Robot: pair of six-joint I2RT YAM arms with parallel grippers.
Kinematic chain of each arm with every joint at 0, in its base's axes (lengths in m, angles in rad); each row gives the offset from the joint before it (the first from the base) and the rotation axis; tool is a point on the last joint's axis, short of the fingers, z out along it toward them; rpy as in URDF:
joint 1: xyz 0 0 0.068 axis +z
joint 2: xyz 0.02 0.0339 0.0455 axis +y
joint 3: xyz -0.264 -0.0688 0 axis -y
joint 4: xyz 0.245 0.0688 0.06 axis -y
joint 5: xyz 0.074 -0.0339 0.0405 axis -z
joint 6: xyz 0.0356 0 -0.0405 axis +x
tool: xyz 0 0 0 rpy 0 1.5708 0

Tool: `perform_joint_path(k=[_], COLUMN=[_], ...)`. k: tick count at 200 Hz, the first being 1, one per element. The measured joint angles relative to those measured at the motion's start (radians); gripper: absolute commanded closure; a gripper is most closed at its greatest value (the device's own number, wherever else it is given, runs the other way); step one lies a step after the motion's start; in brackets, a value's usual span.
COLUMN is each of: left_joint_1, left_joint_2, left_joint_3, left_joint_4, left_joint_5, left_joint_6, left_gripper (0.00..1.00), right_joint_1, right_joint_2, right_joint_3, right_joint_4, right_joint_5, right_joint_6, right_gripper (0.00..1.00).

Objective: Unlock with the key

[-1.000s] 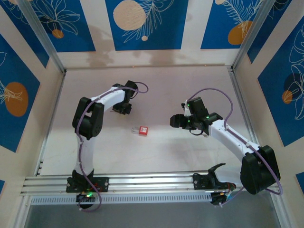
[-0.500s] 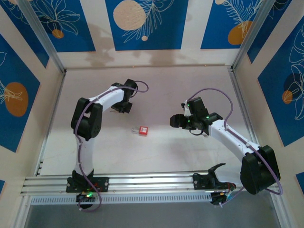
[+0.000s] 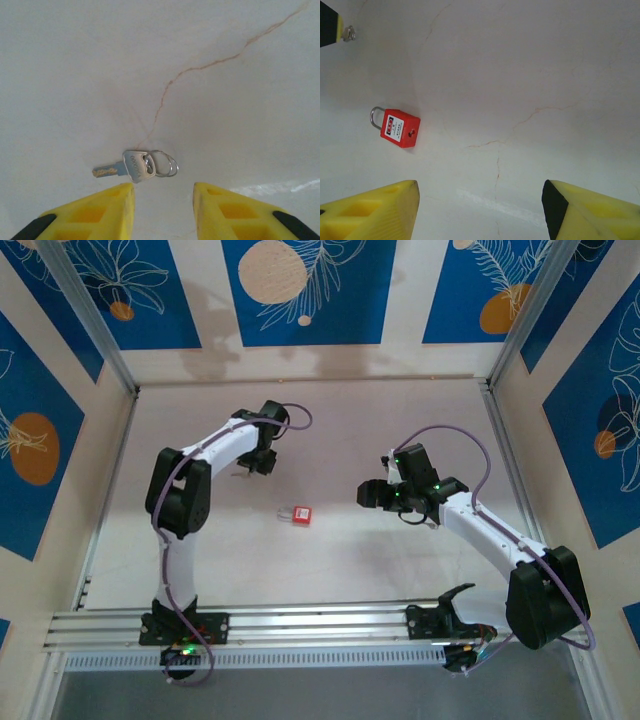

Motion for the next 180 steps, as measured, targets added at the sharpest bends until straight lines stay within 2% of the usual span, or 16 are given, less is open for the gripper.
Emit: perform_joint_path(k=[29,52,103,165,180], left_joint_1=[0.000,0.002,0.002,0.001,0.003], left_joint_2=[0.050,0.070,0.071,0.046,0.039], left_joint_3=[0.013,0.013,-0.010,-0.051,-0.060], left_joint_4=[0.000,0.000,0.016,0.059,0.064], left_joint_5=[0.000,0.000,-0.014,-0.006,-0.006], left_joint_6=[-0.010,-0.025,-0.030,-0.023,-0.022], left_gripper=[0.72,0.74,0.82,1.00,1.00], right_joint_1=[0.000,0.000,0.000,0.000,0.000], right_joint_2=[0.000,0.000,0.000,0.000,0.000], right_joint_3=[0.000,-0.001,-0.011,-0.011,-0.011], right_joint_4=[0.000,0.000,0.004,0.005,0.005], right_joint_5=[0.000,0.000,-0.002,-0.003,-0.003], right_joint_6=[0.000,0.000,0.000,0.000,0.000], right_gripper=[0.32,0.33,0.33,0.32,0.32])
